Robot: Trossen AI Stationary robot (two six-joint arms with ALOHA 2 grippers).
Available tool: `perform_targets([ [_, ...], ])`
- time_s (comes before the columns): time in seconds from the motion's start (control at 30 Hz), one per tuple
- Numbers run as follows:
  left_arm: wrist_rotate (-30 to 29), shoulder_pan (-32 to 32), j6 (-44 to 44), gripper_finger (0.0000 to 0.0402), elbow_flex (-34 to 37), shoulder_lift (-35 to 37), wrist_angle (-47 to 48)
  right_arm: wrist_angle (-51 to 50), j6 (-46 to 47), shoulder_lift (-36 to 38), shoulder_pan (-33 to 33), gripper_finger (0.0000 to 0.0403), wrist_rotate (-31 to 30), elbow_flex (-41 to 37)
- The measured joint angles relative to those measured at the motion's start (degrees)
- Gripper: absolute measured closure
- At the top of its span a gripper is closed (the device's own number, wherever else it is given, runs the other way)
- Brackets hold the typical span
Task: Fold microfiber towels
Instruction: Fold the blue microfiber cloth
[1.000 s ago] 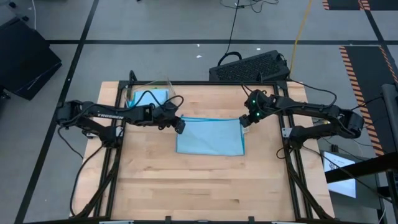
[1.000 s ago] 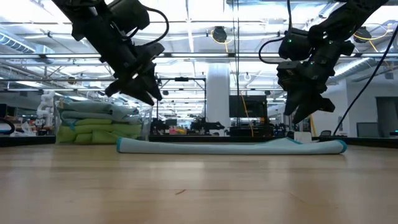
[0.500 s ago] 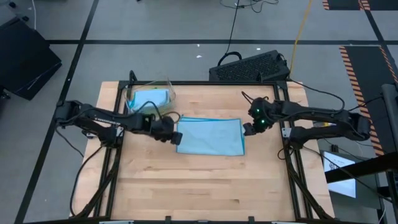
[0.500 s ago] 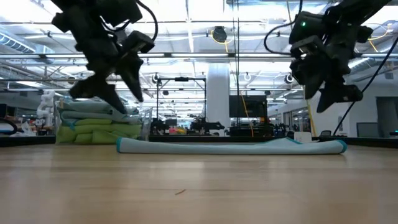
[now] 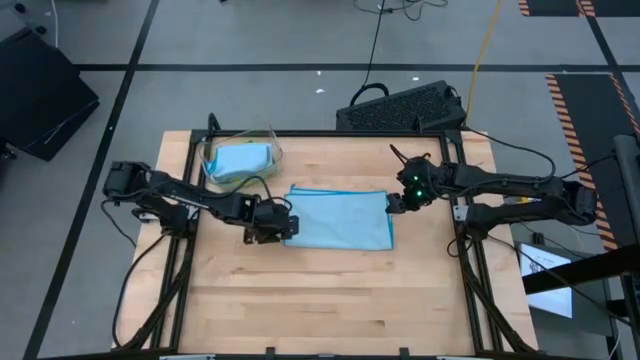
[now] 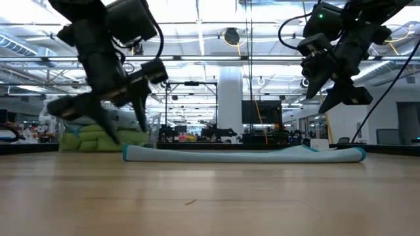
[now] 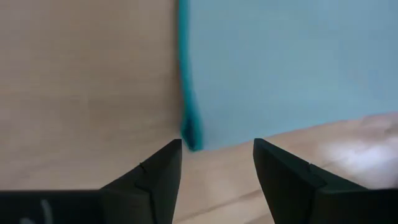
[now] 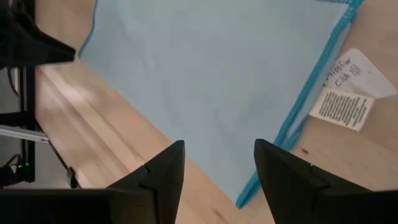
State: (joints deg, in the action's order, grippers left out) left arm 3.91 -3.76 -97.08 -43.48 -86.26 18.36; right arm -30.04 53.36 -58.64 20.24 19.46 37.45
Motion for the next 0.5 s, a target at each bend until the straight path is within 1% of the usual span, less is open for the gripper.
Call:
perform_targets([
  [0.07, 1.1, -0.1, -2.4, 0.0201, 0.0, -2.0, -1.6, -0.2, -0.1, -0.2, 0.0, 0.0215, 0.1, 0.0],
  [0.23, 1.1, -0.5, -5.9, 0.0201, -0.1, -4.7, -2.5, -0.2, -0.1, -0.1, -0.5, 0.0215, 0.3, 0.0],
  [0.27, 0.9, -0.5, -6.2, 0.0201, 0.1, -5.1, -1.4, -0.1, -0.1, -0.1, -0.5, 0.0215, 0.3, 0.0],
  [0.5, 1.0, -0.4, -6.6, 0.0202, -0.2, -7.7, -2.4, -0.1, -1.6, -0.1, -0.5, 0.0215, 0.3, 0.0],
])
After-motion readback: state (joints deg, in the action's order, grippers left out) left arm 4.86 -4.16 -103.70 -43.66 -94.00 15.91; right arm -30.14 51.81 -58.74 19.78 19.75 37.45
